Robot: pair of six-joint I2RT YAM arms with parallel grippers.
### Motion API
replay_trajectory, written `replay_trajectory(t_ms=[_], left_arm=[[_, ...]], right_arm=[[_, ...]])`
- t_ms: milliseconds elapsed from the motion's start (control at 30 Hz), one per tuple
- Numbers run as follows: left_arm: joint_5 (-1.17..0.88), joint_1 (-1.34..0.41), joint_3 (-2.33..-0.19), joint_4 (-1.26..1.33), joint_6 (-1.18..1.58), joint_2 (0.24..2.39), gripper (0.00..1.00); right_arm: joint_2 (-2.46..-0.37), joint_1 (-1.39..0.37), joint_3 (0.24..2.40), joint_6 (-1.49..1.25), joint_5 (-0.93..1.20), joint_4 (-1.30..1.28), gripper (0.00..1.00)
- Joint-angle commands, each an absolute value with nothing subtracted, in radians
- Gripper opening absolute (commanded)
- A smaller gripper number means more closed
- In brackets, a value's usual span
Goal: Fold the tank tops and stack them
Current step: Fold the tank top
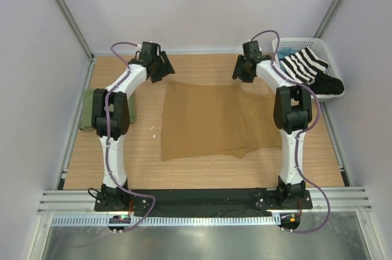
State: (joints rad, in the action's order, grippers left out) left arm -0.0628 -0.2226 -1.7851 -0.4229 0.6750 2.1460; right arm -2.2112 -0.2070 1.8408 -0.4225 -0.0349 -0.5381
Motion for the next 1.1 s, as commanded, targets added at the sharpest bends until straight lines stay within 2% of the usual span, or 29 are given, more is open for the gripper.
replay_trajectory(t_ms=[0, 167, 200, 267, 467, 533, 567, 667, 1067], left_arm=[[-0.1, -0.212, -1.848, -0.434, 0.649, 2.192, 0.68], [-0.1, -0.21, -1.865, -0.425, 0.647, 2.233, 0.67], [-0.101, -0.209, -1.867, -0.423, 0.646, 2.243, 0.66], [-0.106, -0.207, -1.874, -0.423, 0.641, 2.252, 0.65], [-0.118, -0.209, -1.901, -0.437, 0.629, 2.284, 0.63], [-0.124, -0.209, -1.927, -0.448, 0.627, 2.305, 0.63], [-0.124, -0.207, -1.936, -0.462, 0.623, 2.313, 0.62], [-0.117, -0.207, -1.96, -0.474, 0.623, 2.333, 0.59], [-0.063, -0.209, -2.017, -0.548, 0.632, 2.399, 0.54]], right_arm=[[-2.236, -0.202, 1.917, -0.373, -0.021, -0.538, 0.52], [-2.289, -0.203, 1.936, -0.367, -0.014, -0.537, 0.48], [-2.295, -0.202, 1.936, -0.368, 0.026, -0.529, 0.42], [-2.313, -0.202, 1.937, -0.373, 0.052, -0.528, 0.37], [-2.312, -0.204, 1.931, -0.367, 0.041, -0.52, 0.34], [-2.312, -0.203, 1.933, -0.361, 0.041, -0.523, 0.23], [-2.312, -0.202, 1.933, -0.362, 0.041, -0.522, 0.12], [-2.31, -0.204, 1.93, -0.359, 0.035, -0.52, 0.01], [-2.287, -0.204, 1.902, -0.365, 0.023, -0.499, 0.01]])
